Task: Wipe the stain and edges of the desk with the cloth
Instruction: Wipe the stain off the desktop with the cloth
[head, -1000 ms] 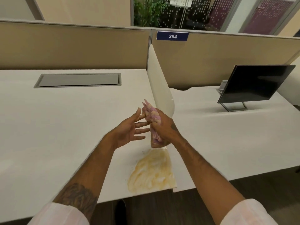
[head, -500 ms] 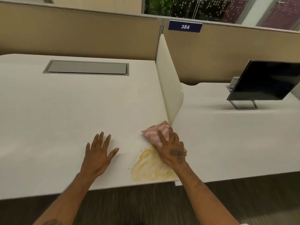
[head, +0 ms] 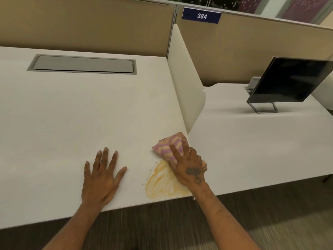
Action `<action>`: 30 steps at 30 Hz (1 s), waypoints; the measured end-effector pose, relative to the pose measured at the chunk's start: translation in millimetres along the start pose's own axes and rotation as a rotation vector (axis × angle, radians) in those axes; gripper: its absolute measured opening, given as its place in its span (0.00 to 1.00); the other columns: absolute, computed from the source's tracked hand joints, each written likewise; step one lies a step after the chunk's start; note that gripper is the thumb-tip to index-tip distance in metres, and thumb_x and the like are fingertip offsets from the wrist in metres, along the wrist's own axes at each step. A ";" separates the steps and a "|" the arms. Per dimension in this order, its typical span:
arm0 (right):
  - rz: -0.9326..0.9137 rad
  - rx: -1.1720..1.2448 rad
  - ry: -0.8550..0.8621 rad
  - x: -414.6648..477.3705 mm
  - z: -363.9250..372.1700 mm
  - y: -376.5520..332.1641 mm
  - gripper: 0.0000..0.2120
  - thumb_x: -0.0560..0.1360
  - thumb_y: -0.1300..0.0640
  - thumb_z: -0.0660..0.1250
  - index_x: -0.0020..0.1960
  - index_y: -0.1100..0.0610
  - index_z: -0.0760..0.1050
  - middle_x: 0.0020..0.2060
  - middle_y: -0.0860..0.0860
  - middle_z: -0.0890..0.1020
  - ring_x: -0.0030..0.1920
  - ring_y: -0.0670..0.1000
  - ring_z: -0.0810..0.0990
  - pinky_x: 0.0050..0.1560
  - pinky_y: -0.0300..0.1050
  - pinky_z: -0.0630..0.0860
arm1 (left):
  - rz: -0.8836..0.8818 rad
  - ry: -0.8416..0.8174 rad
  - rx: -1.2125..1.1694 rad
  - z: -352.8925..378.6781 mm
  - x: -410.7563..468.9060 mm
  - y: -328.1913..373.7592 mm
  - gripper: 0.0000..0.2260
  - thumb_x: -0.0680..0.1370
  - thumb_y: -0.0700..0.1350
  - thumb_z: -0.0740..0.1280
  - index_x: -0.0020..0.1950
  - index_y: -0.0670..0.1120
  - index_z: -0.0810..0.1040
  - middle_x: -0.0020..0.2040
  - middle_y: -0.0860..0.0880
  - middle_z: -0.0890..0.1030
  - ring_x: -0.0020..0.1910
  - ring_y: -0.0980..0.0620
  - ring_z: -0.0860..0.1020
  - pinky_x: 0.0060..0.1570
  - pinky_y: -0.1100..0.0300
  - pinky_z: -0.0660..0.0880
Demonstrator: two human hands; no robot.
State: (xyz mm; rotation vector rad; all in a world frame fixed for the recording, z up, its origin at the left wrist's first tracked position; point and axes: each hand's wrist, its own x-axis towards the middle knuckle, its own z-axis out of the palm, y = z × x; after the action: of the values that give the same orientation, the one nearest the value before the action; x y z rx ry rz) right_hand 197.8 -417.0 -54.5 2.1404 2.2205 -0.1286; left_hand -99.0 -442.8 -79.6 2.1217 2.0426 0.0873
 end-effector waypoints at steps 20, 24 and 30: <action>0.126 0.046 0.040 -13.3 5.9 16.7 0.29 0.82 0.37 0.52 0.80 0.41 0.55 0.80 0.60 0.57 0.67 0.62 0.69 0.60 0.58 0.70 | -0.030 0.028 0.002 7.8 1.8 -1.8 0.34 0.78 0.69 0.38 0.82 0.56 0.48 0.83 0.48 0.49 0.82 0.49 0.47 0.77 0.39 0.49; 0.182 0.108 0.015 3.4 3.8 -11.2 0.29 0.83 0.38 0.53 0.82 0.42 0.52 0.81 0.61 0.54 0.73 0.64 0.63 0.68 0.60 0.66 | -0.033 0.024 0.007 8.0 1.9 -2.2 0.34 0.78 0.69 0.38 0.81 0.57 0.47 0.83 0.49 0.48 0.82 0.50 0.46 0.77 0.39 0.48; -0.233 0.087 0.077 -44.6 7.6 1.9 0.26 0.81 0.40 0.56 0.79 0.41 0.61 0.80 0.57 0.62 0.69 0.62 0.71 0.63 0.59 0.72 | -0.027 0.021 -0.012 7.0 1.4 -2.1 0.35 0.77 0.70 0.36 0.81 0.57 0.46 0.83 0.49 0.47 0.82 0.50 0.46 0.77 0.39 0.47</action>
State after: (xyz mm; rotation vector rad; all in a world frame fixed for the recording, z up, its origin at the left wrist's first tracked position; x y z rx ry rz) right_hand 201.2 -462.0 -57.7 1.9495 2.5484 -0.1573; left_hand -99.7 -442.1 -87.0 2.0939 2.0766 0.1182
